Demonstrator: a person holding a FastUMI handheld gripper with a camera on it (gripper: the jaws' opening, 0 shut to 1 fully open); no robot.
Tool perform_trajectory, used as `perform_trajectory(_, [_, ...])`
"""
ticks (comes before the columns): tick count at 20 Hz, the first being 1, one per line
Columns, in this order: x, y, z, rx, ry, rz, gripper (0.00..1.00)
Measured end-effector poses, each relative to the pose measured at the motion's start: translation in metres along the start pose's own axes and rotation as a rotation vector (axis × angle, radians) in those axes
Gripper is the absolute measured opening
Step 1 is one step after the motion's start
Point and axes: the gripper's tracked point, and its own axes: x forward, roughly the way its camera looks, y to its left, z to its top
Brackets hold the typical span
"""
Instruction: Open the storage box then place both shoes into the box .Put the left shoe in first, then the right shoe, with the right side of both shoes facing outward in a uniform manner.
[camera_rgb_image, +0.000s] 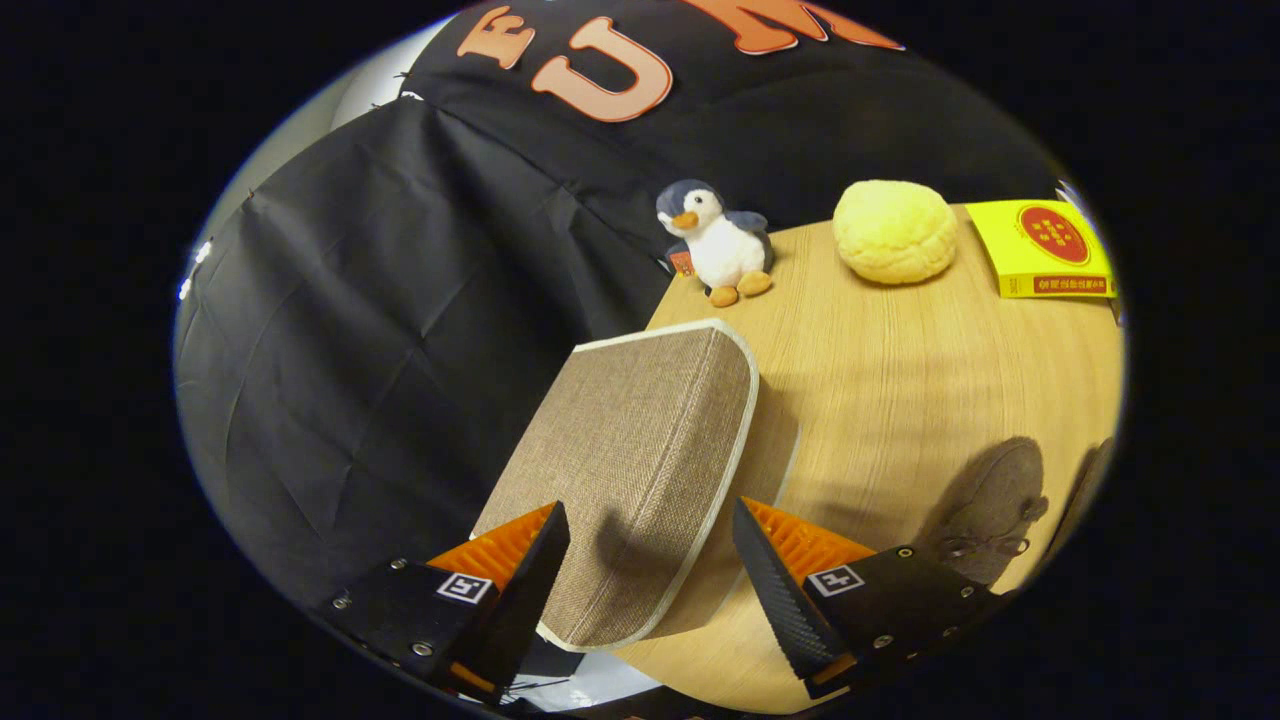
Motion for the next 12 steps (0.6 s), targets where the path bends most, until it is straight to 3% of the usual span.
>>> perform_trajectory(2, [0.007, -0.004, -0.009, 0.024, 0.04, -0.006, 0.98])
perform_trajectory(12, [0.031, 0.008, -0.02, 0.246, 0.102, 0.152, 0.98])
